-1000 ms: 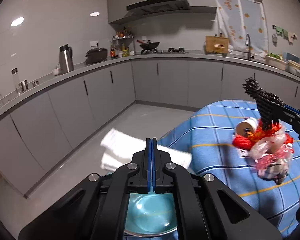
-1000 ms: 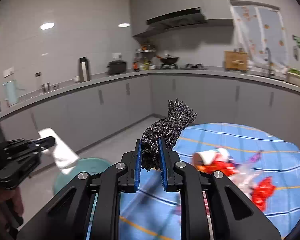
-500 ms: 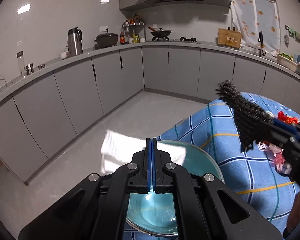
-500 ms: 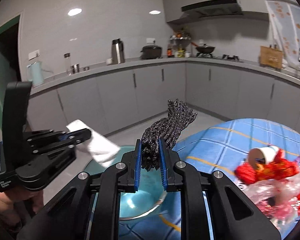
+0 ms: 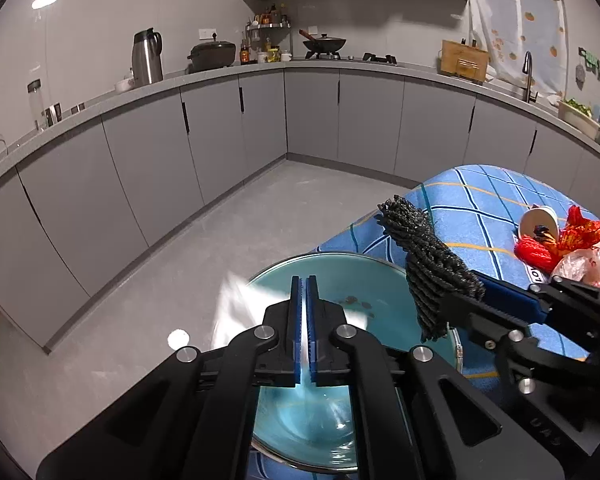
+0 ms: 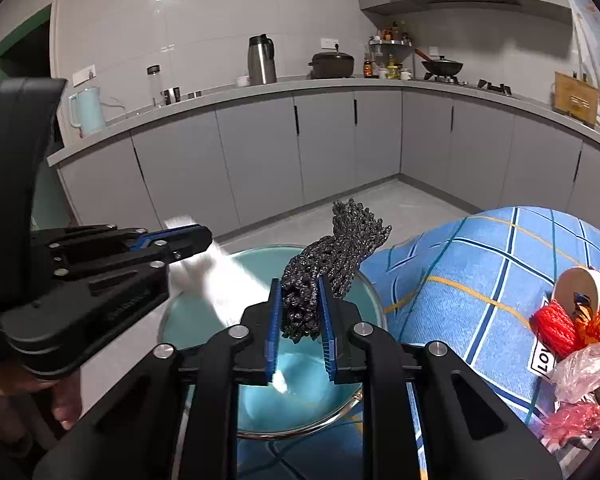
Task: Collect trash
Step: 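Open both grippers over the teal bucket, dropping the paper towel and mesh net, then grasp the clear plastic bag with the left gripper while the right grasps the red bag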
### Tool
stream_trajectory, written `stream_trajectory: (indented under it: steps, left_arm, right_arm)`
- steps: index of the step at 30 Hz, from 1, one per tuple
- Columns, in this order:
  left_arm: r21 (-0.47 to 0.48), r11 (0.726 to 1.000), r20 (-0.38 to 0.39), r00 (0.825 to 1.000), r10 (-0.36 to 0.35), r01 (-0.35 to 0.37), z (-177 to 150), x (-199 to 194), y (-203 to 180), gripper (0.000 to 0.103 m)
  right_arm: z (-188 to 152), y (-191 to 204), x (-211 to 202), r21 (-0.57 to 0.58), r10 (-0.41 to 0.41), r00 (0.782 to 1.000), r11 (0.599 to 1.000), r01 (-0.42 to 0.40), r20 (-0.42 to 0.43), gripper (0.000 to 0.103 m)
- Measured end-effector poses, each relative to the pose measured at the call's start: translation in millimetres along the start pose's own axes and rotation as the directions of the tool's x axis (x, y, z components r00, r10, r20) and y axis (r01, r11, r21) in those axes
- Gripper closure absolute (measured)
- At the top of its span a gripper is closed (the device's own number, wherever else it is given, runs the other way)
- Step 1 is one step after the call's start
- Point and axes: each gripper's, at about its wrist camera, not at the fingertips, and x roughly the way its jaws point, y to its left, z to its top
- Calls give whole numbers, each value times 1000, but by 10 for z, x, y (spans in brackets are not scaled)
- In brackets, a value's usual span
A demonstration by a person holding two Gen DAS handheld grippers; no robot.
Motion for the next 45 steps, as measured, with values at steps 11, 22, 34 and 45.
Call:
stream_trajectory:
  steps: [11, 22, 34, 45]
  left_arm:
    - [-35, 999, 24, 999, 39, -38, 26, -75, 107, 46]
    - [-12, 1000, 54, 998, 16, -15, 10, -268, -109, 25]
    - [63, 997, 77, 996, -42, 37, 44, -439, -631, 19]
    - [138, 986, 71, 992, -104, 94, 3, -446, -1133, 17]
  right_arm:
    - [-18, -173, -143, 45, -11, 1000, 999, 10, 13, 52]
    - [-98, -434, -538, 97, -147, 988, 985, 142, 47, 43]
    - [-255, -697, -990, 155, -246, 966, 961, 231, 84, 39]
    - [-419, -1026, -1397, 220, -346, 932, 923, 317, 109, 36]
